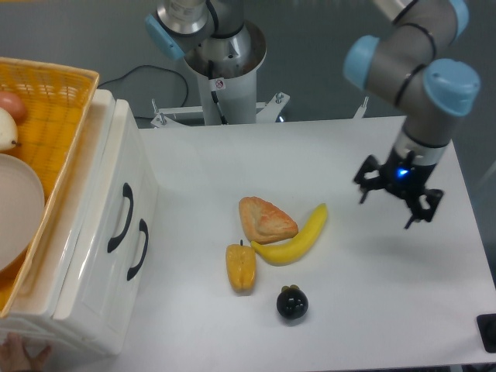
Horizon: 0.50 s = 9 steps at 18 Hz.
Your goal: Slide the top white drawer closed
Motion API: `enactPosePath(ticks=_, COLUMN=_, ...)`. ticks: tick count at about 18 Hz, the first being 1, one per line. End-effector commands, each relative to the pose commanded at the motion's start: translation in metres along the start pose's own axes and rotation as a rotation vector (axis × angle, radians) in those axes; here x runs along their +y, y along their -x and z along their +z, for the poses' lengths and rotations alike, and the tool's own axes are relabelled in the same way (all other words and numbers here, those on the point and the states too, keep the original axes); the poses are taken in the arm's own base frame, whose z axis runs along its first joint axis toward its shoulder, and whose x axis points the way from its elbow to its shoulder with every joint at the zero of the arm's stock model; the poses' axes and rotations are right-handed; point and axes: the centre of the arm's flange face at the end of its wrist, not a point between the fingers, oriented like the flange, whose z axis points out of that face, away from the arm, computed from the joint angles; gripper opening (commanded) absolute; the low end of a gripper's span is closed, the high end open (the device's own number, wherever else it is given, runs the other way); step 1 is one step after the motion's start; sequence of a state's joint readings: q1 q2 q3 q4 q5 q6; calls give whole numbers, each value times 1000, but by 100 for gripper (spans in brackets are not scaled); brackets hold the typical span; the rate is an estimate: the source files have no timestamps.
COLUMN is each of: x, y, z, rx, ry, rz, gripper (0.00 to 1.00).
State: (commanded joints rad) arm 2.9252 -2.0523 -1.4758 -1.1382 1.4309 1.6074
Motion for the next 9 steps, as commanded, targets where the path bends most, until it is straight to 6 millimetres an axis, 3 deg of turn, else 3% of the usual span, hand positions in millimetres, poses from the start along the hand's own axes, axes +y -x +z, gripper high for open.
enactPosePath(ticks=5, x=24, y=12, z=5, rx=5, ry=66, rz=26, gripper=100)
enactPosePath(ticks=9, x=31, y=19, z=15, rx=9, ry=101, rz=24, gripper=100)
